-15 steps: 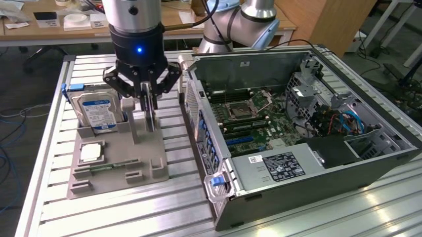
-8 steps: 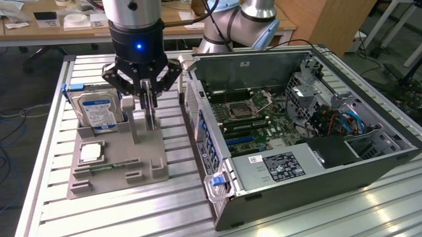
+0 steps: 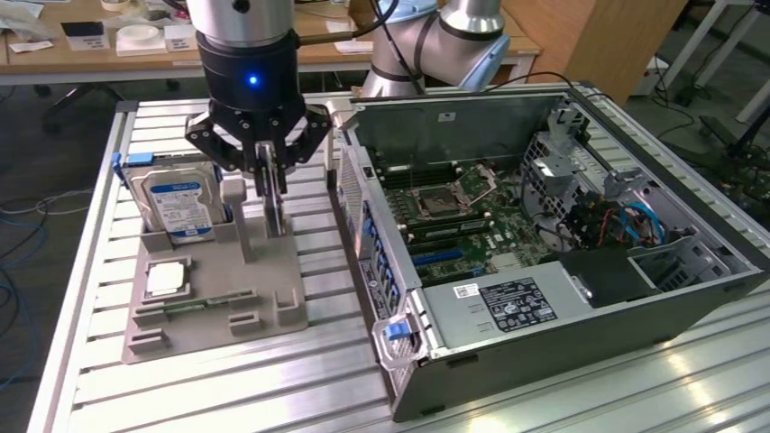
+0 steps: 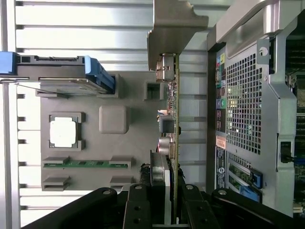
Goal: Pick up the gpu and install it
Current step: 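Pick up the gpu and move the gpu toward the slot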
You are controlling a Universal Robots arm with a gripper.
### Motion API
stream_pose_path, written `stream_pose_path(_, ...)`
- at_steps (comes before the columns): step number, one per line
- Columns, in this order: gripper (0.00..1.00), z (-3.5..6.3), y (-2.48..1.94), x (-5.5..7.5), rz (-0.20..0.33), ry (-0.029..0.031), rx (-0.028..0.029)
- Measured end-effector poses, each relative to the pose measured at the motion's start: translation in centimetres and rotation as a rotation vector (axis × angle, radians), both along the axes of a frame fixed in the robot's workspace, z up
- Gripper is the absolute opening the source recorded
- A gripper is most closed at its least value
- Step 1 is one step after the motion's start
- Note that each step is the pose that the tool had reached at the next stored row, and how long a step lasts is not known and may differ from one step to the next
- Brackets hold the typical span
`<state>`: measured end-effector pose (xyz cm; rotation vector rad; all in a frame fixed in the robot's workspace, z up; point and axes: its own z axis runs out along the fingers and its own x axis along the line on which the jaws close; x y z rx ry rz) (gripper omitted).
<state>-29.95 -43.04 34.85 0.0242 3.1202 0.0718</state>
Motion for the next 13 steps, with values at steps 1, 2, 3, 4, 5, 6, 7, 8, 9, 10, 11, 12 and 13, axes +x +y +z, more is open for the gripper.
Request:
stream_pose_path(1, 0.28, 0.06, 0.0, 0.0, 0.0, 0.0, 0.0)
stream_pose_path(2, 0.28, 0.12, 0.0, 0.0, 0.0, 0.0, 0.0)
stream_pose_path(3, 0.28, 0.18, 0.0, 0.0, 0.0, 0.0, 0.0)
stream_pose_path(4, 0.28, 0.24, 0.0, 0.0, 0.0, 0.0, 0.0)
stream_pose_path(5, 0.28, 0.3, 0.0, 0.0, 0.0, 0.0, 0.0)
stream_pose_path(6, 0.28, 0.36, 0.0, 0.0, 0.0, 0.0, 0.0)
stream_pose_path(7, 0.28, 0.41, 0.0, 0.0, 0.0, 0.0, 0.0)
stream_pose_path(8, 0.28, 0.46, 0.0, 0.0, 0.0, -0.0001, 0.0001)
stream_pose_path(9, 0.28, 0.52, 0.0, 0.0, 0.0, 0.0, 0.0)
stream_pose_path(10, 0.28, 0.58, 0.0, 0.0, 0.0, 0.0, 0.0)
stream_pose_path(11, 0.28, 0.65, 0.0, 0.0, 0.0, 0.0, -0.0001)
stream_pose_path(12, 0.28, 0.68, 0.0, 0.0, 0.0, -0.0001, 0.0)
stream_pose_path(13, 0.28, 0.73, 0.0, 0.0, 0.0, 0.0001, -0.0006)
